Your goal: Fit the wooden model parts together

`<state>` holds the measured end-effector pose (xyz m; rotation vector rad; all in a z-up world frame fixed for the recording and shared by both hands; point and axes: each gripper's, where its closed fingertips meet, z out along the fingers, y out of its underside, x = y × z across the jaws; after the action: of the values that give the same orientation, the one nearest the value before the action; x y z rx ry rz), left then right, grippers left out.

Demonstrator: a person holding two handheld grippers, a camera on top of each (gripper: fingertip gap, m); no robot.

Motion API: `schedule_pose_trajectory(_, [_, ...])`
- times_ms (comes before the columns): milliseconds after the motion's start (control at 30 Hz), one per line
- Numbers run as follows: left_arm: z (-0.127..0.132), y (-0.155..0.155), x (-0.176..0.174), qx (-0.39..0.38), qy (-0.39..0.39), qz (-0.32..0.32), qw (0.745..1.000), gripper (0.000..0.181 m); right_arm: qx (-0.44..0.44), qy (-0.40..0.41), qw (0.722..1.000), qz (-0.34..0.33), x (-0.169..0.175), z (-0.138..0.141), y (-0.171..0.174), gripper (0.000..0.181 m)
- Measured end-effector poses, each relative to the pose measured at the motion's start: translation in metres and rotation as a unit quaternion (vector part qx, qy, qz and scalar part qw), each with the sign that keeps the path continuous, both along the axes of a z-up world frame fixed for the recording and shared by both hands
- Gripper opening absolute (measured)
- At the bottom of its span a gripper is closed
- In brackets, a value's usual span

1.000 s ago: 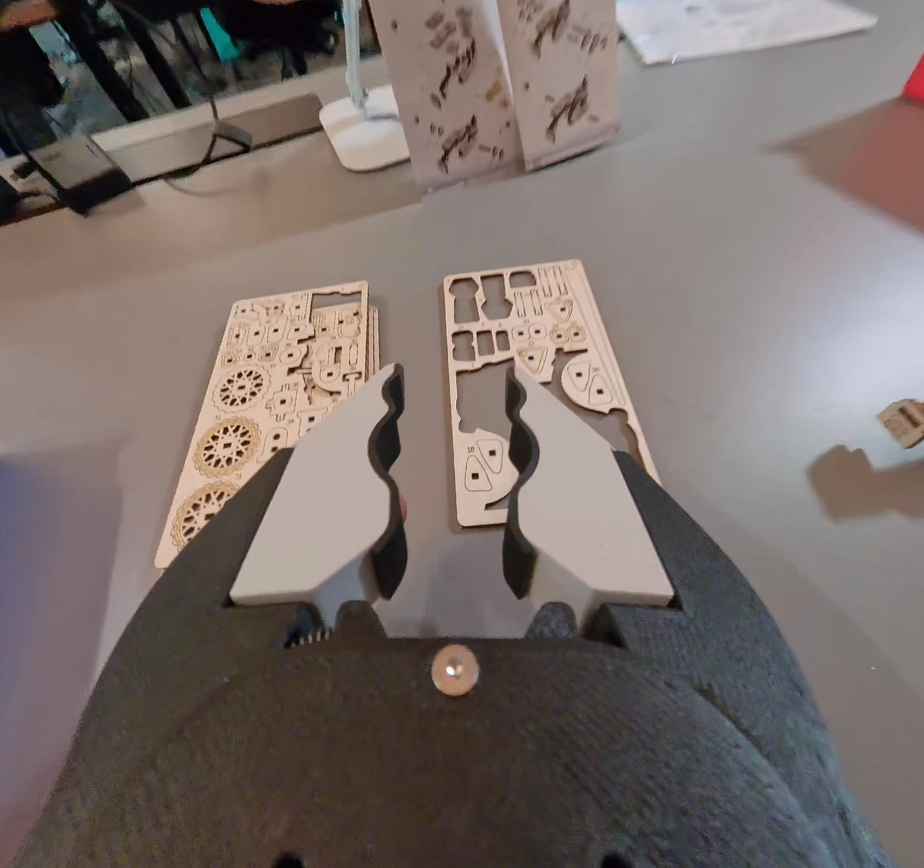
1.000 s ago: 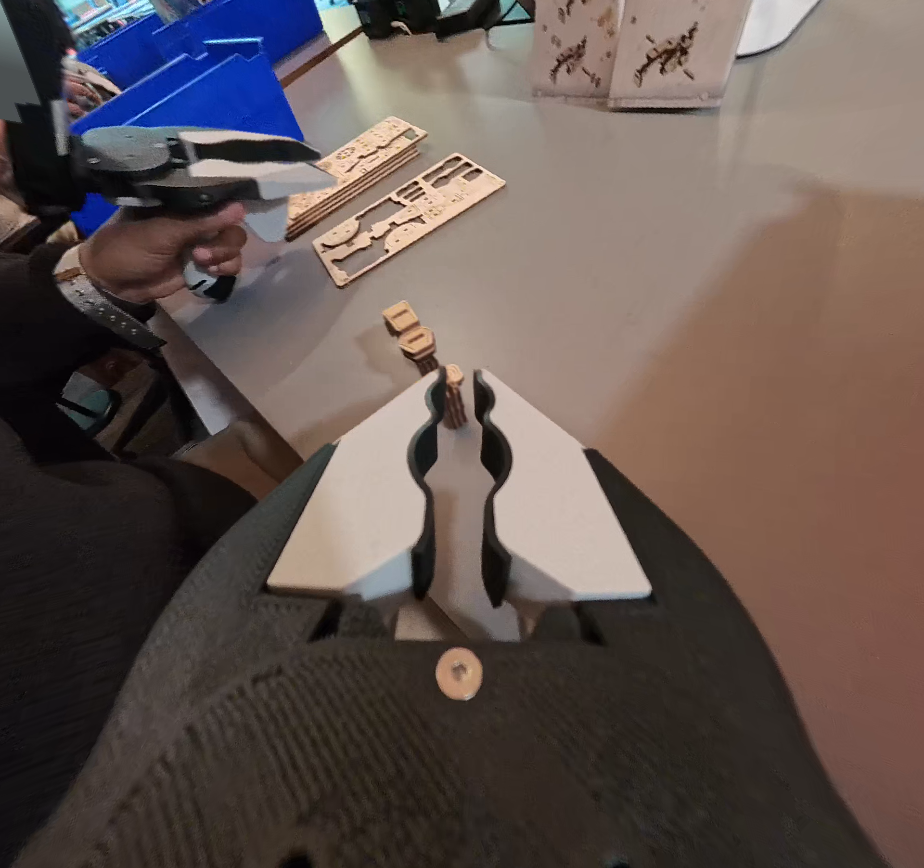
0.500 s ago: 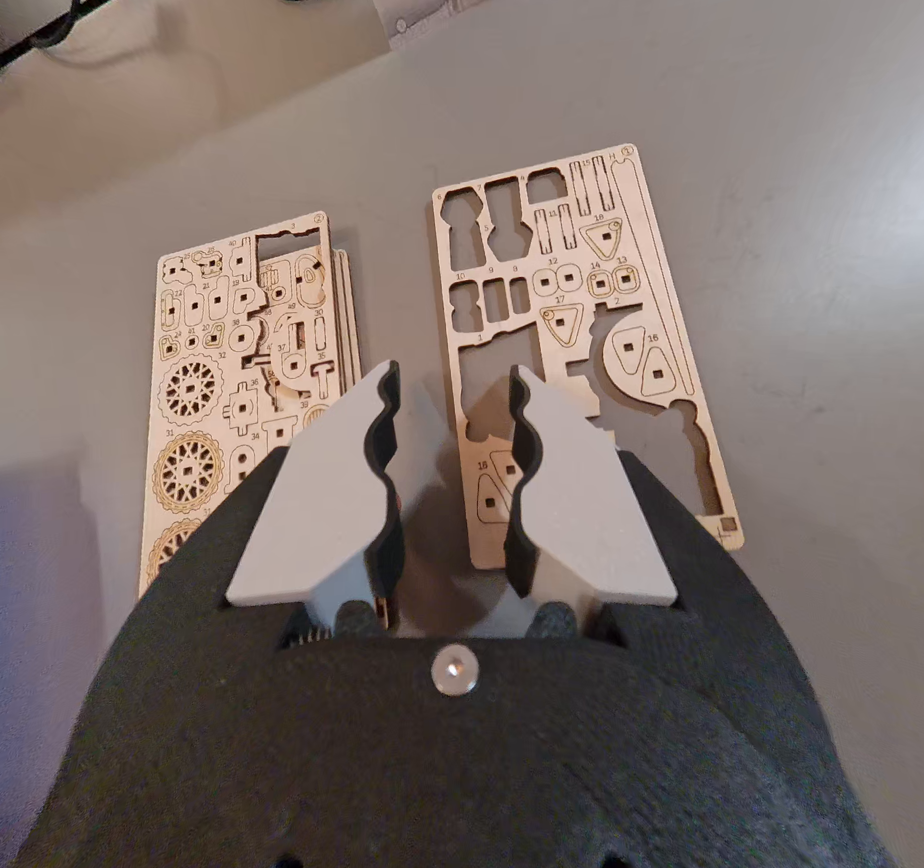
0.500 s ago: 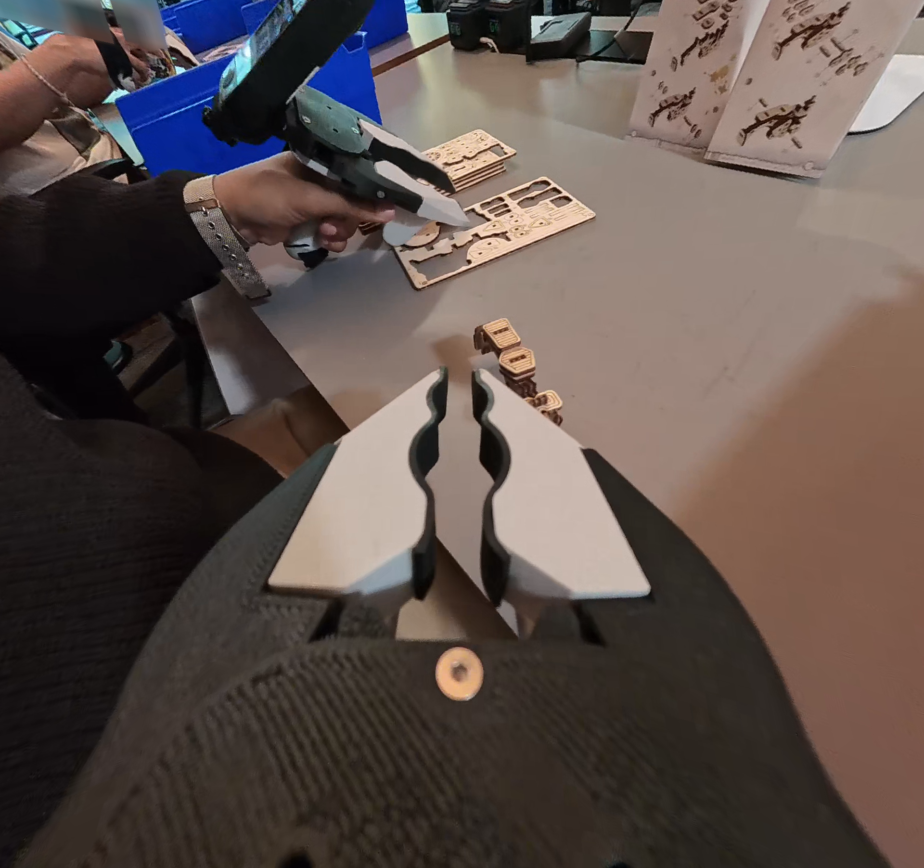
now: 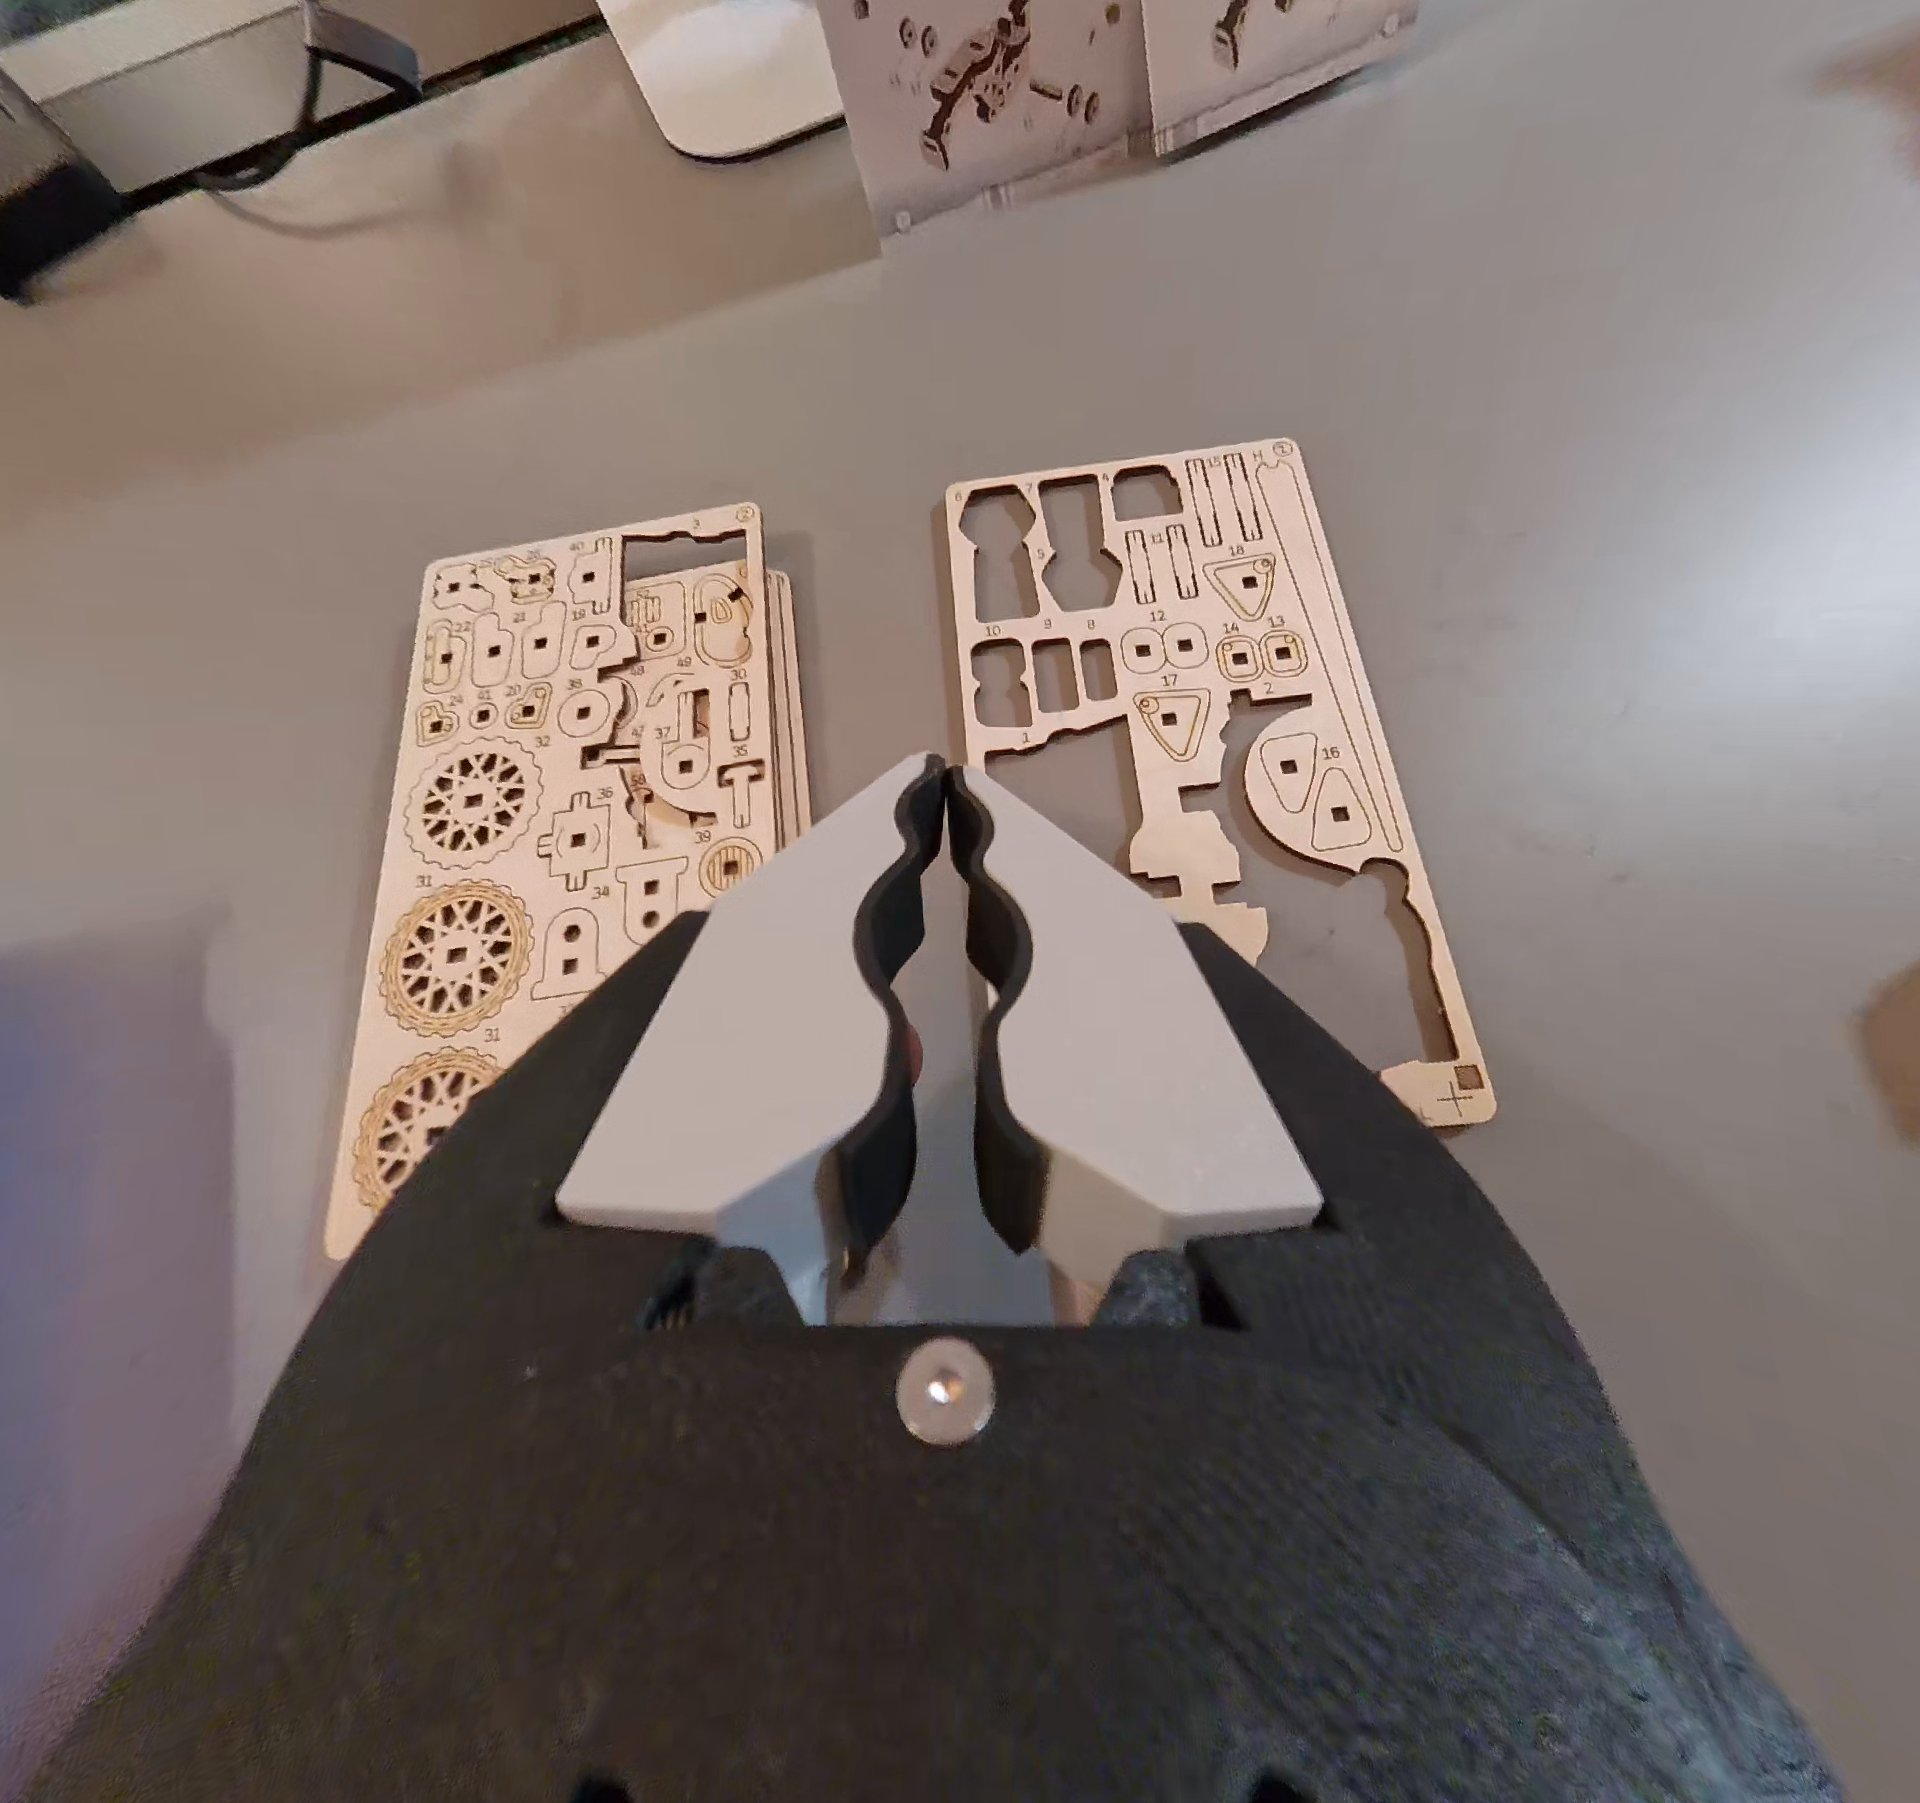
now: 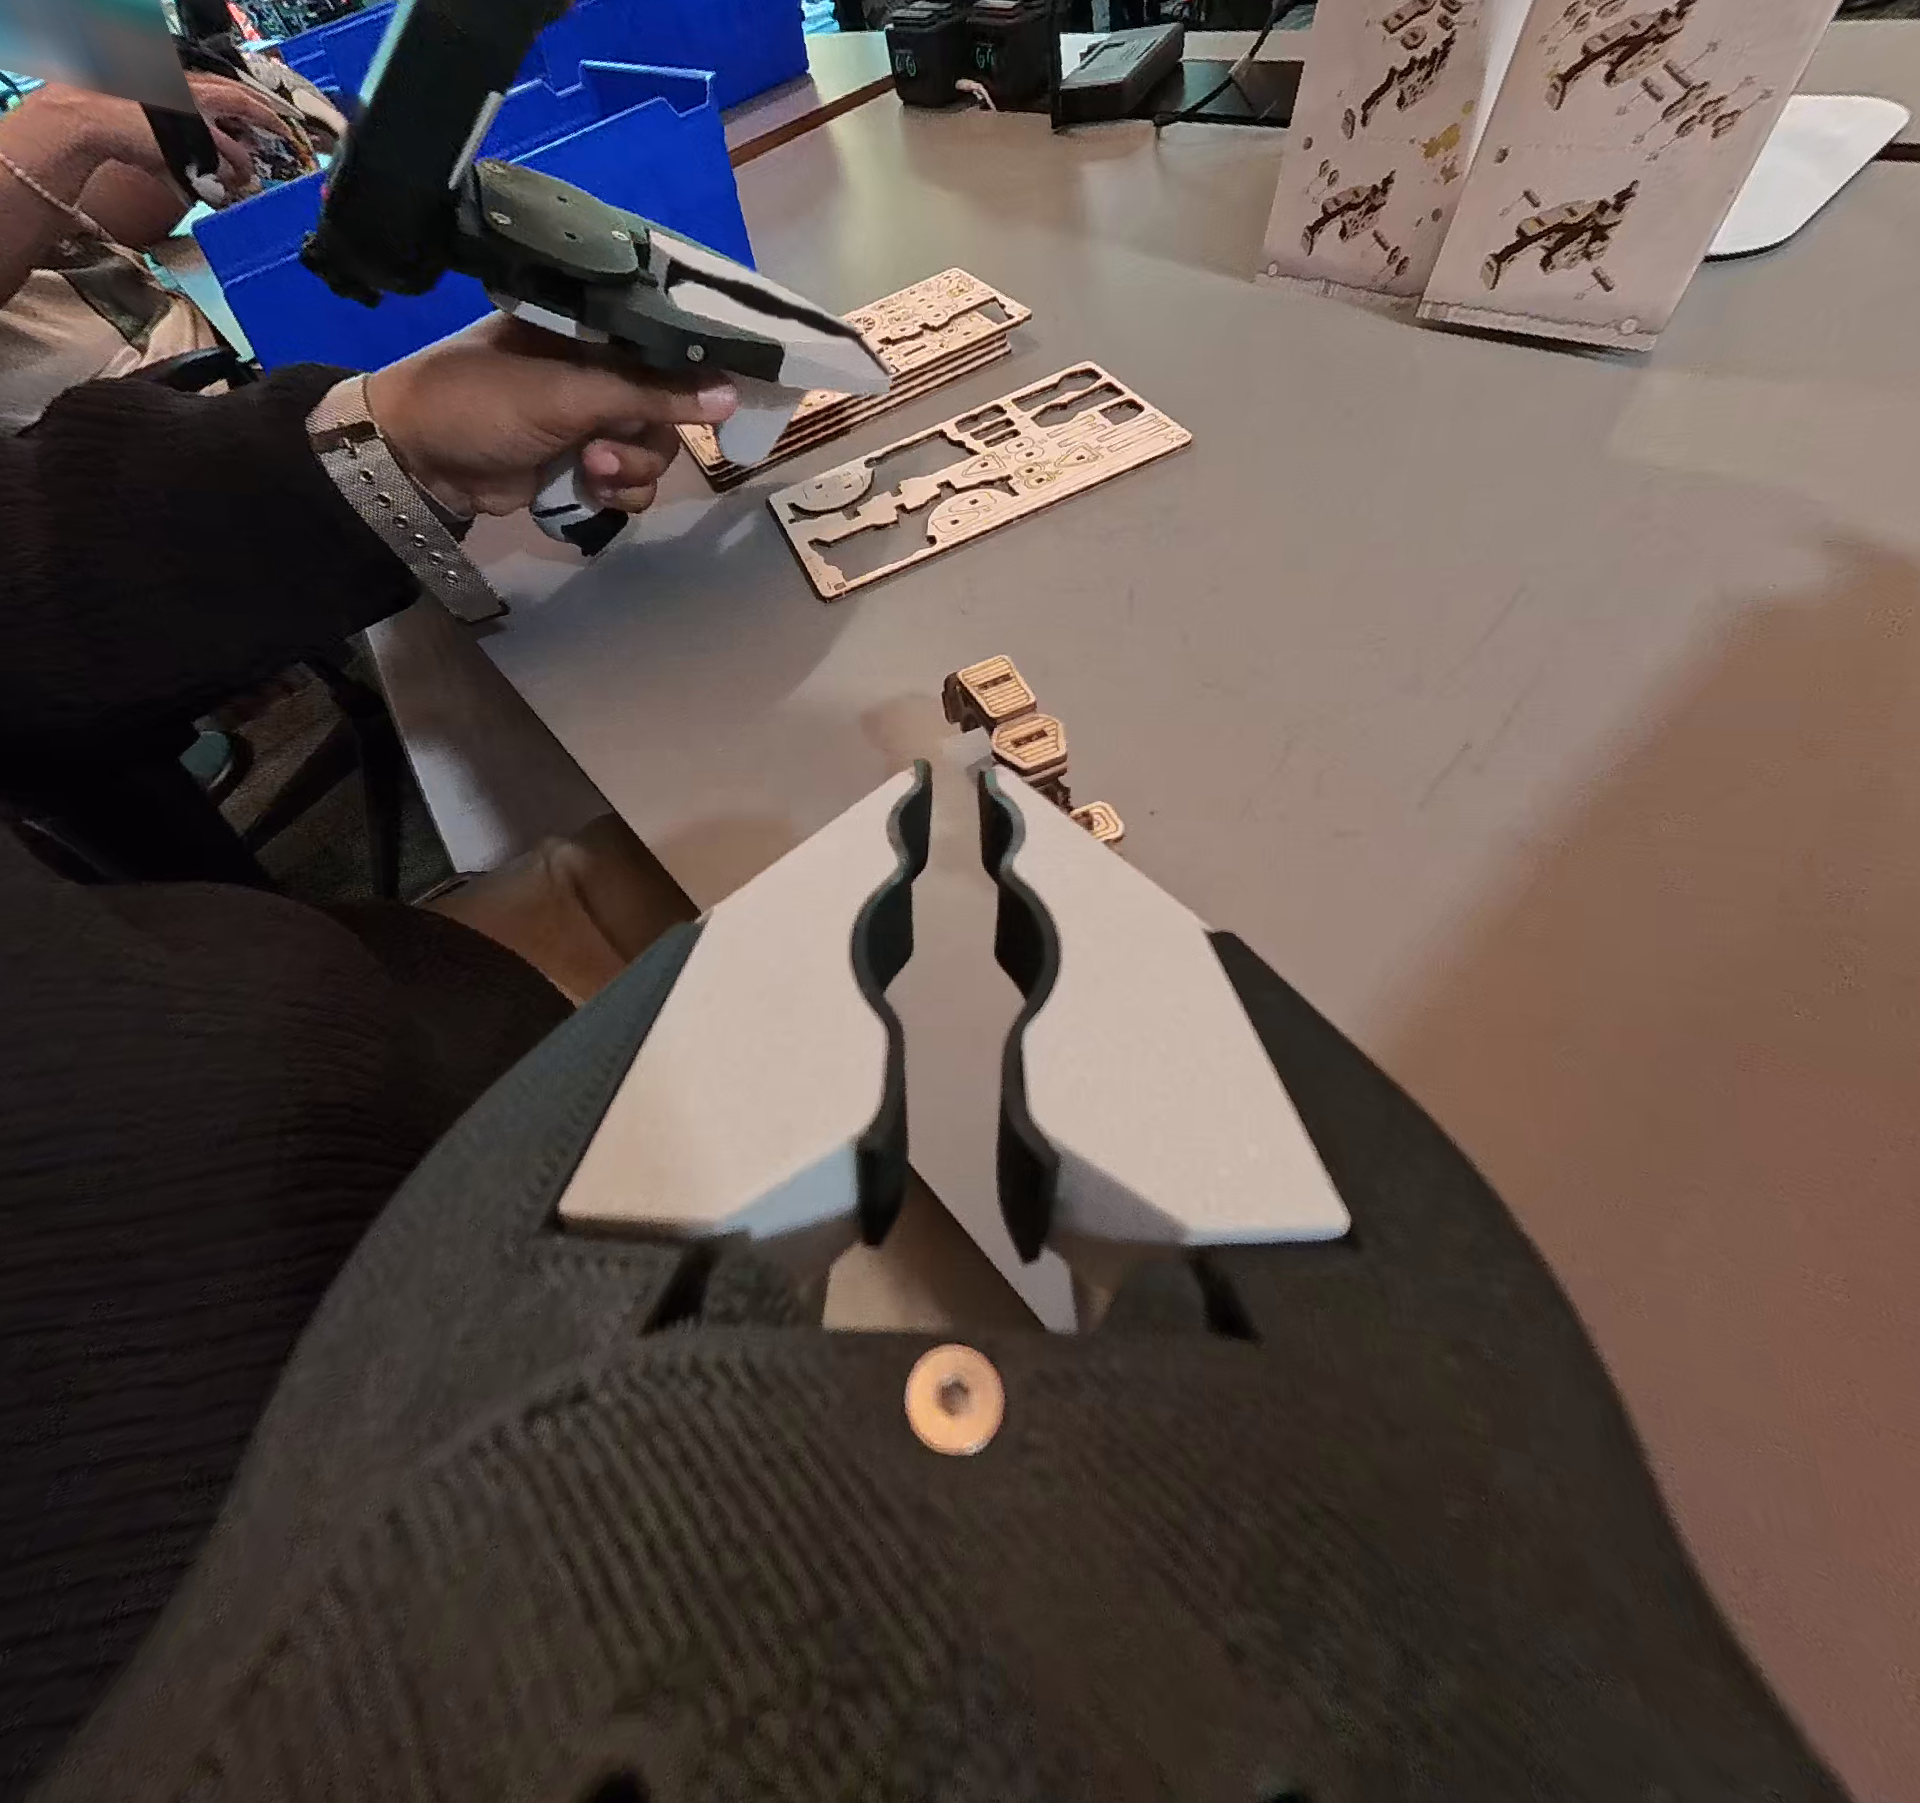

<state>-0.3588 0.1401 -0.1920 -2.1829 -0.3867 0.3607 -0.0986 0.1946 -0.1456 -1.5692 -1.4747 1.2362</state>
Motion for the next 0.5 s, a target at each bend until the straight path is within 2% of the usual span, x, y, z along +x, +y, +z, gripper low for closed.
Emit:
schedule_pose_trajectory(133, [-0.013, 0.001, 0.010, -0.021, -0.033, -0.021, 0.999, 0.023, 0.005, 0.002, 1.000, 0.002, 0.000, 0.001, -0.002, 0.007])
schedule_pose_trajectory(267, [-0.009, 0.002, 0.003, -0.033, 0.035, -0.013, 0.999, 0.024, 0.014, 0.010, 1.000, 0.008, -0.001, 0.005, -0.006, 0.007])
schedule_pose_trajectory(367, [-0.019, 0.003, 0.003, -0.053, 0.019, -0.014, 0.998, 0.031, 0.021, 0.009, 1.000, 0.012, -0.001, 0.005, -0.008, 0.007])
schedule_pose_trajectory(500, [-0.026, 0.002, 0.004, -0.066, -0.006, -0.016, 0.998, 0.027, 0.027, 0.008, 0.999, 0.014, -0.001, 0.005, -0.011, 0.007])
